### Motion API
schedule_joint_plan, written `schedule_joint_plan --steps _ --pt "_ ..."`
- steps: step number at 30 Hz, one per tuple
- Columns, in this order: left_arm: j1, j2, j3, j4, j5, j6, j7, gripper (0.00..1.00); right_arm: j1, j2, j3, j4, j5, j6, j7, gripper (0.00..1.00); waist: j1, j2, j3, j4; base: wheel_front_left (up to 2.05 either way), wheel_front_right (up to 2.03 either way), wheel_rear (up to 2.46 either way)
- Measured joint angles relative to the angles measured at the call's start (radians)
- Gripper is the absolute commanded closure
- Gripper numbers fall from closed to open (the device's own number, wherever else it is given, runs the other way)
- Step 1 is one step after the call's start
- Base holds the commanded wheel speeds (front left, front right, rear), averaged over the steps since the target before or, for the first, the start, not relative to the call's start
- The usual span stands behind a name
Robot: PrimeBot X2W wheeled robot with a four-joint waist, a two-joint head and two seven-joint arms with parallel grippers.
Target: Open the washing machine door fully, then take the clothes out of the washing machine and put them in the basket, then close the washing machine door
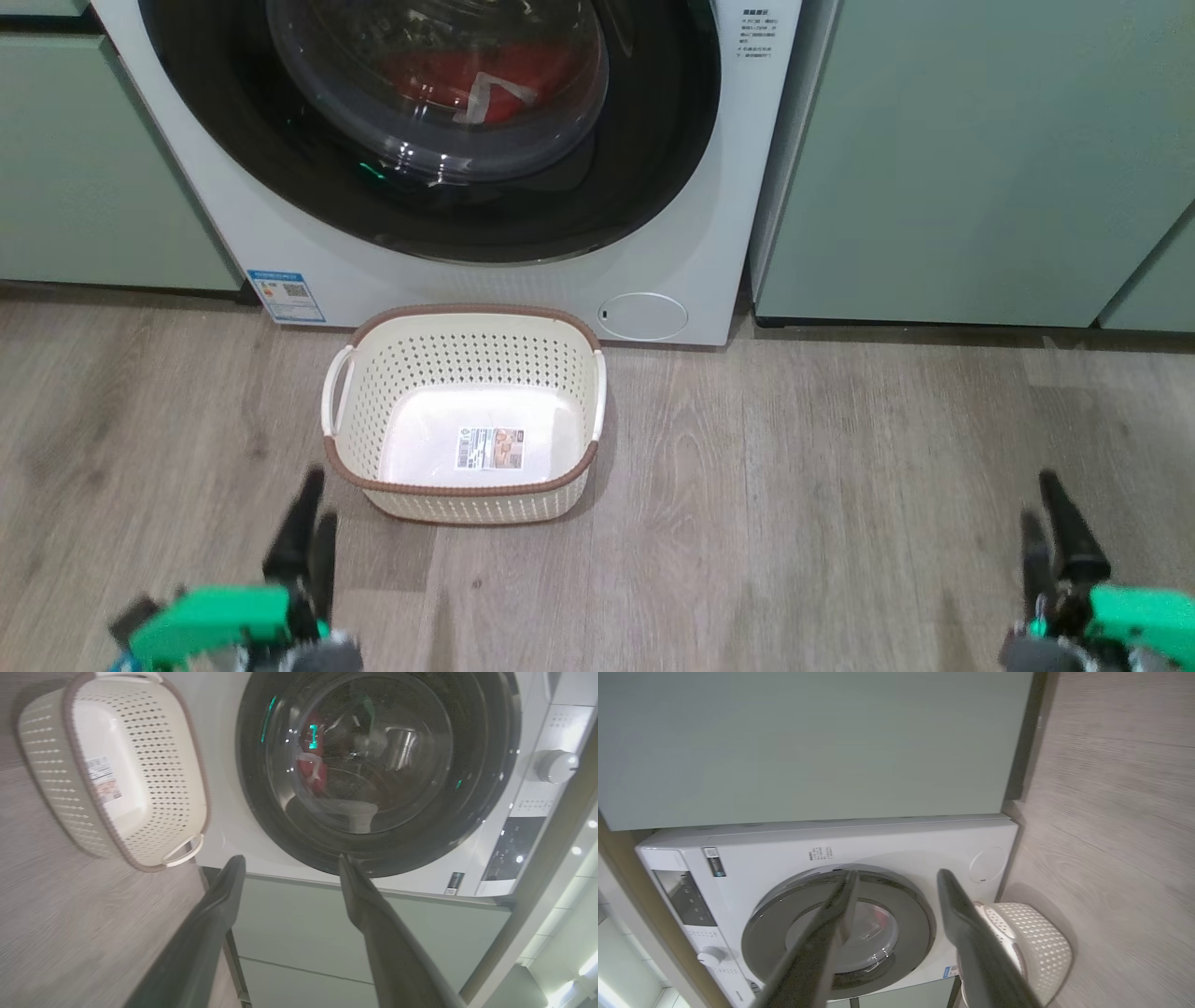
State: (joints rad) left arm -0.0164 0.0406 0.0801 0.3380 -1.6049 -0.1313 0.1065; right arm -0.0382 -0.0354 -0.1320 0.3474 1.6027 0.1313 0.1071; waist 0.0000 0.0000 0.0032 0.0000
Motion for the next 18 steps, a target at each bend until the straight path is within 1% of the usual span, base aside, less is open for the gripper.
schedule_joint_plan --steps 4,11,18 --pt "0.062 -0.006 -0.001 0.051 0.000 0.000 -0.001 0.00 0.038 0.006 0.002 0.052 0.000 0.000 -0.002 0.00 0.0000 0.0000 0.001 0.000 0.00 0.00 0.00" --pt "0.054 -0.007 -0.004 0.041 0.032 0.000 -0.020 0.00 0.040 0.006 0.010 0.040 -0.009 0.000 -0.019 0.00 0.0000 0.0000 0.002 0.000 0.00 0.00 0.00" --pt "0.053 -0.007 -0.004 0.022 0.095 0.000 -0.042 0.00 0.040 0.006 0.014 0.016 -0.085 0.000 -0.040 0.00 0.0000 0.0000 0.005 0.000 0.00 0.00 0.00"
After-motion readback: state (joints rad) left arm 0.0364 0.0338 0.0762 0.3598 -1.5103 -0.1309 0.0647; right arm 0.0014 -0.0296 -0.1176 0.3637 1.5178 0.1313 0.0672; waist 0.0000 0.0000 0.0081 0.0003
